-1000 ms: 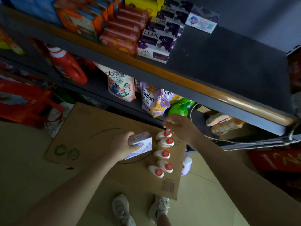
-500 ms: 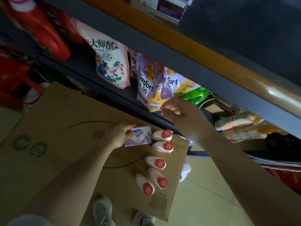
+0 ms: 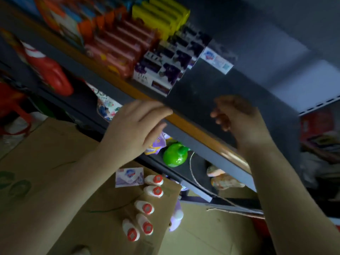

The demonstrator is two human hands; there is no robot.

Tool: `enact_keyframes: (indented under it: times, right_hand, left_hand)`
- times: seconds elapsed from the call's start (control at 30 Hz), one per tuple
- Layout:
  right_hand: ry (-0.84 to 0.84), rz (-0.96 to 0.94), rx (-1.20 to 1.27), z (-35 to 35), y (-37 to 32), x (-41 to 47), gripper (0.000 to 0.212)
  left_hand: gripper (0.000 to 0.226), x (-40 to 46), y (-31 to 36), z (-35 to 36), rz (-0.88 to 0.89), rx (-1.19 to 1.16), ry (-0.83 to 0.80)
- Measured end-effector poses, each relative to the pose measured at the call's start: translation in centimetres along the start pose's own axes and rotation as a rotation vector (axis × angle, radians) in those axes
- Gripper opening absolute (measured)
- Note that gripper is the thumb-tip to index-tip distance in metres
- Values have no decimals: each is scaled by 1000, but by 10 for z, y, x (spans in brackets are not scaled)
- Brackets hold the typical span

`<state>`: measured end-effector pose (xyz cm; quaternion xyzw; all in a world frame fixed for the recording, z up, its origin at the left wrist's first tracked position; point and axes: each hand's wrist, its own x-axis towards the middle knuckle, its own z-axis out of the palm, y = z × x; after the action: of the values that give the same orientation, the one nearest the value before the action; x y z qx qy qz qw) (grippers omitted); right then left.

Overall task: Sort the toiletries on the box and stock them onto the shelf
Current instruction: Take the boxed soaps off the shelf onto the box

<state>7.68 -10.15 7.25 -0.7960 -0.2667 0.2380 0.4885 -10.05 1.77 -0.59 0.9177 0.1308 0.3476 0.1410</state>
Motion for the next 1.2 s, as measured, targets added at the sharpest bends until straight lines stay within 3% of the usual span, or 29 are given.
enact_keyframes:
  times: [0.13,0.27,0.37,0.47,0.57,0.67,0.73,0.87,1.07,1.2]
  right_hand:
    - [233,-82,-411,1,40,87,7]
    - [231,-176,-632,-1,61,160,55]
    - [258,-239,-842,-5,62,195,61]
    - [284,-297,-893,-11,59,213,57]
    - [306,-299,-863,-13,52,220,70]
    - [272,-164,-879,-15,44,225,93]
    - [226,-74,-843,-13,45,220,97]
    - [224,-13,-711,-14,49,182,78]
    - [318,-16,-264,-42,41,72,34]
    - [307,-137,-202,-39,24,6,43]
  left_hand:
    - [53,38,-23,25,141,180,-197]
    - [41,48,-43,44,208,124,-125]
    - [38,48,-46,47,224,63,-78]
    - [39,48,-45,46,230,54,-79]
    - [39,47,-43,45,228,71,-72]
    - [38,45,-40,44,212,86,-48]
    - [38,44,-37,44,199,99,-40]
    - [38,40,-32,41,152,161,-53]
    - [37,22,-17,22,13,101,-113]
    - [37,22,4,1,-180,-201,-187]
